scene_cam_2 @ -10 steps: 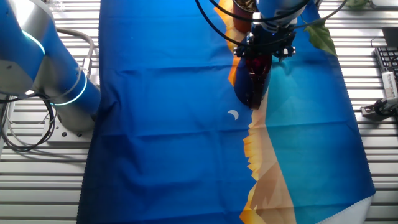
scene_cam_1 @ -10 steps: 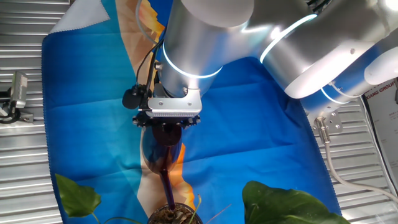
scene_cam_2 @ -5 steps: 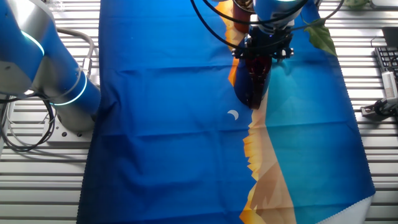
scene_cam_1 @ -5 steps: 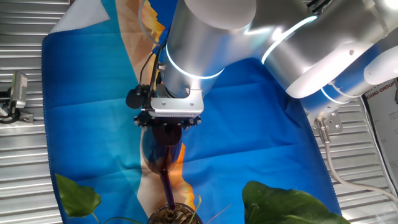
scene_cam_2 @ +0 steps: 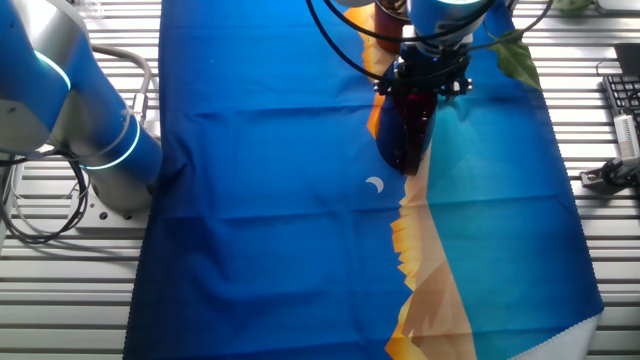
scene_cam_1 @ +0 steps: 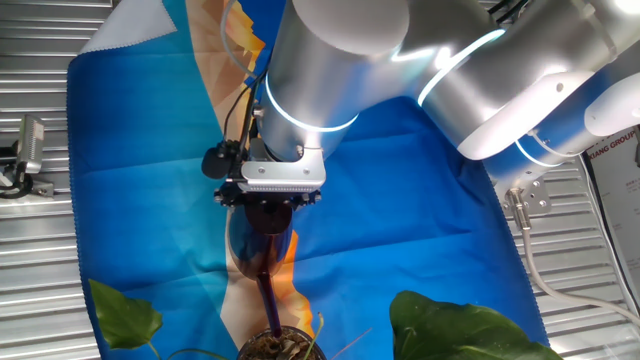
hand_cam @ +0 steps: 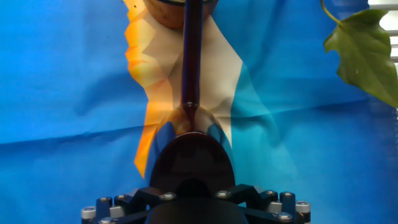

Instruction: Water the plant

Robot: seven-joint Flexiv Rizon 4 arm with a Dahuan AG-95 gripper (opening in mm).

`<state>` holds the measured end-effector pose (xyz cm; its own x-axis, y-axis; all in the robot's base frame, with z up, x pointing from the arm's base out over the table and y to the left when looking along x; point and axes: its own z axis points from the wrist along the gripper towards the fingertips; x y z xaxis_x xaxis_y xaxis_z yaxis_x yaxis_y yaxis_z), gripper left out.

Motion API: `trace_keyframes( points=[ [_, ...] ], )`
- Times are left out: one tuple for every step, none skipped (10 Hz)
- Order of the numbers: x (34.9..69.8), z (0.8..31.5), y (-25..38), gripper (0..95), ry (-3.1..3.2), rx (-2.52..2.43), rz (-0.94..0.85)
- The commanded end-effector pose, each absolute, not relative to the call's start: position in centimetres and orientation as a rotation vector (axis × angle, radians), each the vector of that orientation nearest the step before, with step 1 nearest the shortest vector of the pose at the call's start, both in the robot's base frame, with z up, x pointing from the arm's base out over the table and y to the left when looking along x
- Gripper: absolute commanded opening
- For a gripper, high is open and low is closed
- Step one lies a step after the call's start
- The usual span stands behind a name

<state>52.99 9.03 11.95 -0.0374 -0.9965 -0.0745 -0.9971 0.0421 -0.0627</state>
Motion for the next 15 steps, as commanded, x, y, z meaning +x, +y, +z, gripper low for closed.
trace_keyframes(
  points=[
    [53.1, 11.9, 9.0, 95.0, 2.203, -2.111, 0.007],
    [53.1, 11.8, 9.0, 95.0, 2.217, -2.110, 0.003],
    [53.1, 11.8, 8.9, 95.0, 2.219, -2.112, 0.000],
    [53.1, 11.8, 8.9, 95.0, 2.223, -2.112, -0.003],
    [53.1, 11.7, 8.9, 95.0, 2.227, -2.117, -0.006],
    [53.0, 11.7, 8.9, 95.0, 2.227, -2.116, -0.004],
    [53.0, 11.6, 8.9, 95.0, 2.226, -2.115, -0.006],
    [52.9, 11.5, 8.9, 95.0, 2.225, -2.115, -0.006],
    [52.9, 11.2, 8.8, 95.0, 2.221, -2.112, -0.006],
    [52.9, 11.2, 8.8, 95.0, 2.219, -2.113, -0.004],
    [52.9, 11.1, 8.9, 95.0, 2.223, -2.111, -0.005],
    [52.9, 11.1, 8.9, 95.0, 2.224, -2.109, -0.006],
    [52.9, 11.0, 8.9, 95.0, 2.223, -2.108, -0.004],
    [52.9, 10.9, 9.0, 95.0, 2.222, -2.108, -0.006],
    [52.9, 10.8, 9.0, 95.0, 2.222, -2.106, -0.007]
  ],
)
